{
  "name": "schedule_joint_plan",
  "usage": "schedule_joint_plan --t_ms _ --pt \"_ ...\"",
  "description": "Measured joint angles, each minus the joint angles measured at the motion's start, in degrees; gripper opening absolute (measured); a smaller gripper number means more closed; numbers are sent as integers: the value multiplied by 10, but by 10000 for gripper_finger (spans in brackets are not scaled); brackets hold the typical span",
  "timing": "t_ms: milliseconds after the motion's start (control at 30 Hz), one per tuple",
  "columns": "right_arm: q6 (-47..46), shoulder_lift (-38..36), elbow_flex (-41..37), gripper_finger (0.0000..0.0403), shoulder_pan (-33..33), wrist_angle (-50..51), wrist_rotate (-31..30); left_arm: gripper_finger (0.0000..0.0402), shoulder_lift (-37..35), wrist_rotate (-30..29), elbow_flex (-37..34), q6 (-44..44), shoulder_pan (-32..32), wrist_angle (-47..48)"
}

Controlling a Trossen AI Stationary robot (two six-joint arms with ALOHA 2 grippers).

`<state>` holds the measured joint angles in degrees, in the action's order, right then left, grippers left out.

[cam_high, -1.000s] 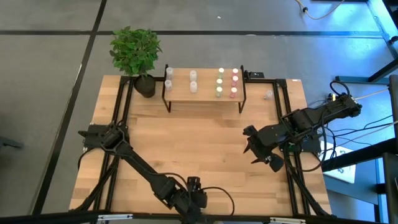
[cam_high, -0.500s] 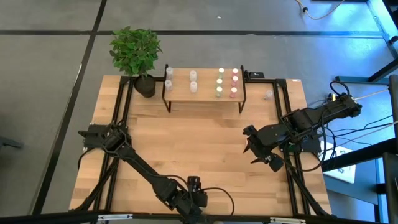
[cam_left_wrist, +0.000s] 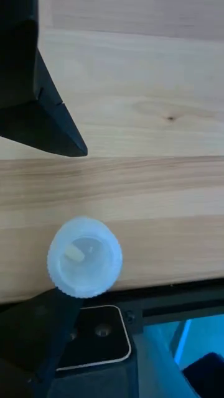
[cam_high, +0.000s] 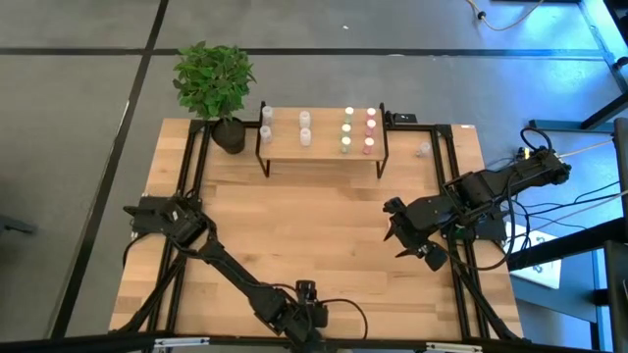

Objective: Pick and place medicine bottles onto shelf by color
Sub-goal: Put the white pill bottle on the shelf aligned with the other white pill bottles

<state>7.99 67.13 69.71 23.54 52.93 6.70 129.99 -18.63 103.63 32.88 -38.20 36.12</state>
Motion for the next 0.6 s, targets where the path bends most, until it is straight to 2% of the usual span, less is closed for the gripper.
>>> schedule_joint_plan --t_ms 333,600 --pt "0 0 0 227 0 0 0 344 0 -4 0 30 3 -25" --pt "0 0 0 227 0 0 0 344 0 -38 0 -3 3 -39"
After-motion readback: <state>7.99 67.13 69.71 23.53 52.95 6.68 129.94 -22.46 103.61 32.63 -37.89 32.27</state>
